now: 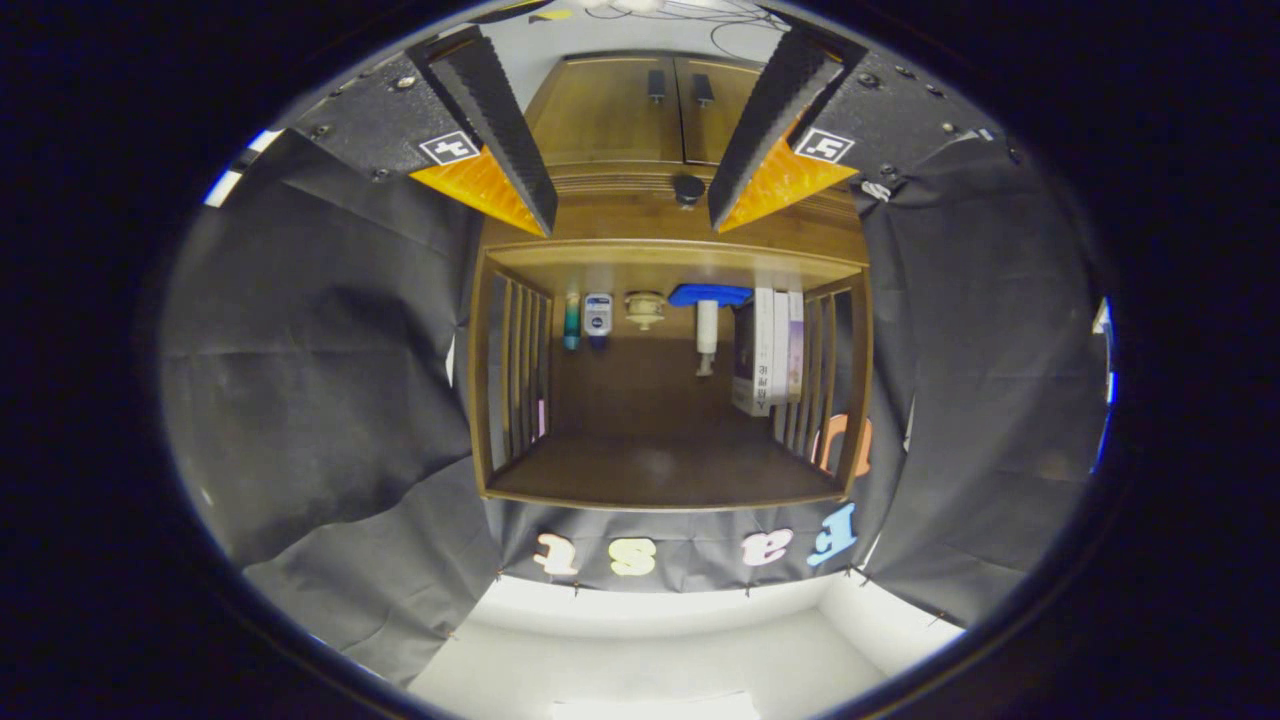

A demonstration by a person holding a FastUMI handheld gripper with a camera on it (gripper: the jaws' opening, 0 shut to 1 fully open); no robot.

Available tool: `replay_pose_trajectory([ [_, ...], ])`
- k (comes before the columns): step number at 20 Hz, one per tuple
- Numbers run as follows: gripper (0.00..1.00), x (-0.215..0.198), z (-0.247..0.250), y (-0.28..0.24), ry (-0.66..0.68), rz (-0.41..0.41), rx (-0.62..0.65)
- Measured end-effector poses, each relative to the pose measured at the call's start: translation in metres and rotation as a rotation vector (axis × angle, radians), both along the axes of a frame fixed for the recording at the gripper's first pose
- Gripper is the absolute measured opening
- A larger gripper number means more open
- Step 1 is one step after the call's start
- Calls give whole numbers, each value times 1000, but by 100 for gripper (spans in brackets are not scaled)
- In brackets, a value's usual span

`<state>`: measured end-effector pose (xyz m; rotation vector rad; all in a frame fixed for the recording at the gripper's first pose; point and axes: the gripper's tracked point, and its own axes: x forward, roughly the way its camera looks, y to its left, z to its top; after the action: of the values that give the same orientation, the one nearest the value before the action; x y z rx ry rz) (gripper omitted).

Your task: Pull open the drawer, take out the items inside it, and place them on the countertop above the cabinet.

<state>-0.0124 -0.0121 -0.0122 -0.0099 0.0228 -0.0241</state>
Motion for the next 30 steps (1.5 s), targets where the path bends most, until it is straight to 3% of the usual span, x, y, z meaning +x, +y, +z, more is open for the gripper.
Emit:
replay_pose_trajectory([
  [12,99,14,3,1,2,2,-6],
  [21,99,110,-2,43,-6,56,-57],
  [30,99,193,-106,62,155,75,-69],
])
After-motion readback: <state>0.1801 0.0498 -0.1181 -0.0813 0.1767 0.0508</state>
